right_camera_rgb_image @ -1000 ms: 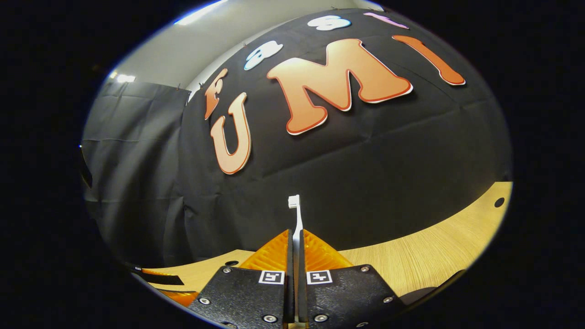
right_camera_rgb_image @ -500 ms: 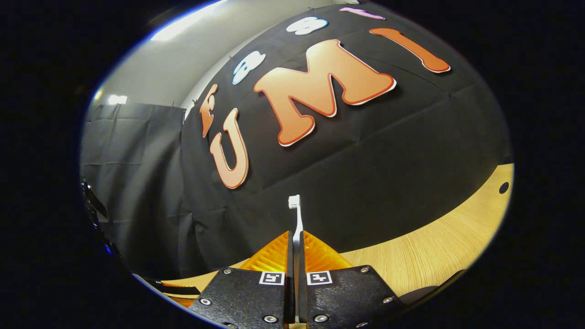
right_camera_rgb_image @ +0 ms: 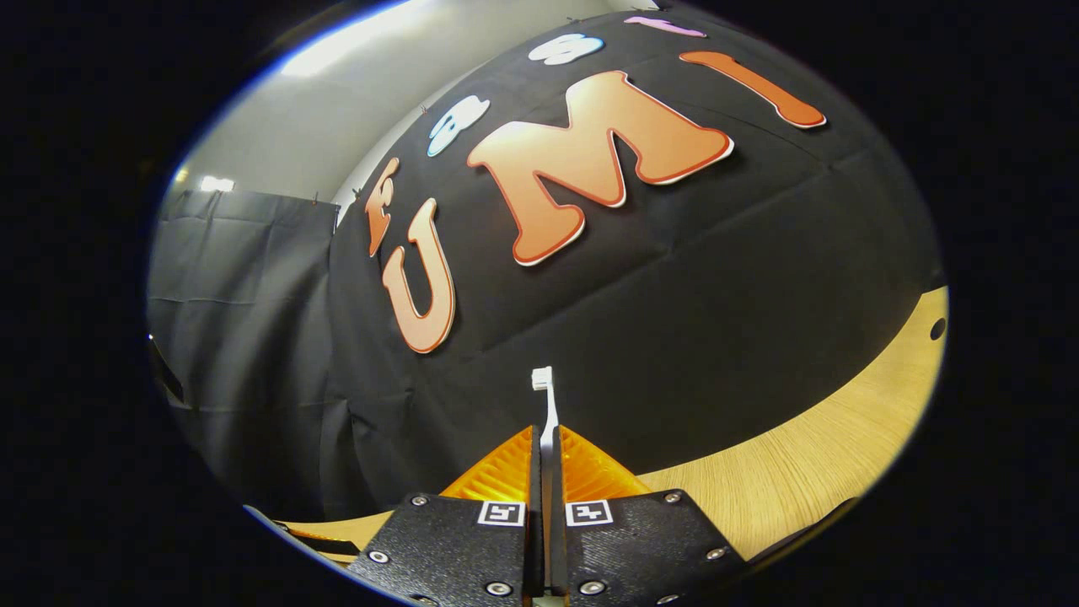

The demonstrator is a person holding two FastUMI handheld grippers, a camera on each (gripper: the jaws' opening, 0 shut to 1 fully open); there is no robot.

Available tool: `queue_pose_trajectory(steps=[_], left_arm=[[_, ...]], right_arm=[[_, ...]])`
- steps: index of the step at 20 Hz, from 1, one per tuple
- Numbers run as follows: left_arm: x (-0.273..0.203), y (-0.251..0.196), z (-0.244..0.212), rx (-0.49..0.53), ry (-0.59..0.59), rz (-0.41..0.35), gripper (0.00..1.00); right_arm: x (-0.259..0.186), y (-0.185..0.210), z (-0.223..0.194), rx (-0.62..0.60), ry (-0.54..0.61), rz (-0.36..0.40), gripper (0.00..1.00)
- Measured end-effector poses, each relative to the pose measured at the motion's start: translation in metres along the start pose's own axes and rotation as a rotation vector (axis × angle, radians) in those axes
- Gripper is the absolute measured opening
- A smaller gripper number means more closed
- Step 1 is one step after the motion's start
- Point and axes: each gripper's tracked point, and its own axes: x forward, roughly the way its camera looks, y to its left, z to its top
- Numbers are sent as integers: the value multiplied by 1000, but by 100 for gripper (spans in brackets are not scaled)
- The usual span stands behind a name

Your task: Put the toothbrush and toothpaste on the desktop into the cup, then pick up the cup and place it on the coaster on the desktop.

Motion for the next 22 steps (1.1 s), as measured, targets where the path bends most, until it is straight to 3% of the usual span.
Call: queue_pose_trajectory(steps=[10, 14, 22], left_arm=[[-5, 7, 3, -15, -9, 18, 98], [3, 5, -6, -27, 16, 6, 98], [-7, 13, 4, -42, -25, 30, 98]], right_arm=[[0, -3, -9, 8, -4, 15, 3], [-8, -4, -12, -88, 22, 23, 4], [-6, -2, -8, -118, -19, 23, 5]])
